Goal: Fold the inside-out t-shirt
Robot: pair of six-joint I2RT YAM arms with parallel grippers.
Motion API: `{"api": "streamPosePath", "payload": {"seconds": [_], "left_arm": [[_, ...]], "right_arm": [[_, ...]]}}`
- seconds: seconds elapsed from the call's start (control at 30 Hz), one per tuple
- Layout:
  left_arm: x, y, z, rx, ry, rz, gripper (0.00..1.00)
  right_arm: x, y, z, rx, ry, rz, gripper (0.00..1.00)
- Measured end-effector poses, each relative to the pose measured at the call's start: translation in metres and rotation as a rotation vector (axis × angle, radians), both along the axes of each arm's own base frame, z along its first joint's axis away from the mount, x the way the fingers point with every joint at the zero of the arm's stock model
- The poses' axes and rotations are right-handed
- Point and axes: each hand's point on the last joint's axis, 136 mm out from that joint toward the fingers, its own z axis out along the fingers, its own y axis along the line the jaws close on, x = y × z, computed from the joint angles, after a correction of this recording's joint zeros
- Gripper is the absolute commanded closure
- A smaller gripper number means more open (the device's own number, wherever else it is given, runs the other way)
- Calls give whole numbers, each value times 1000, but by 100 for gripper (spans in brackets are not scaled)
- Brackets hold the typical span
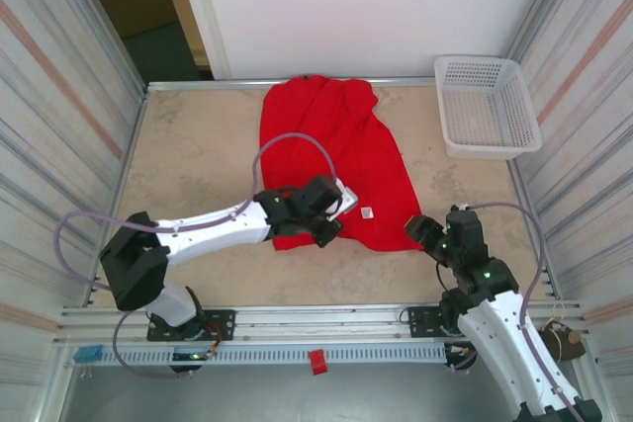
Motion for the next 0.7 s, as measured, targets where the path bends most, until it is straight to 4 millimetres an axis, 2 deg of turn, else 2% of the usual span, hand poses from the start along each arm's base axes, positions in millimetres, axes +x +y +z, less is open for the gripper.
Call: {"api": "streamPosePath", "payload": {"seconds": [0.1, 0.3, 0.43, 0.57, 0.7], "left_arm": [[1, -1, 18, -21, 4, -3, 100], [6, 8, 28, -18, 54, 34, 100], [13, 7, 46, -51, 64, 65, 100], [13, 2, 72, -101, 63, 69, 100], [12, 0, 98, -147, 50, 71, 100]], "right_arm": [[-4, 17, 20, 54, -53, 87, 54], [-24, 68, 49, 201, -171, 311, 83], [-39, 103, 36, 219, -184, 434, 100], [-48, 135, 13, 132, -172, 512, 100], [-39, 163, -2, 35, -203, 512, 100]]}}
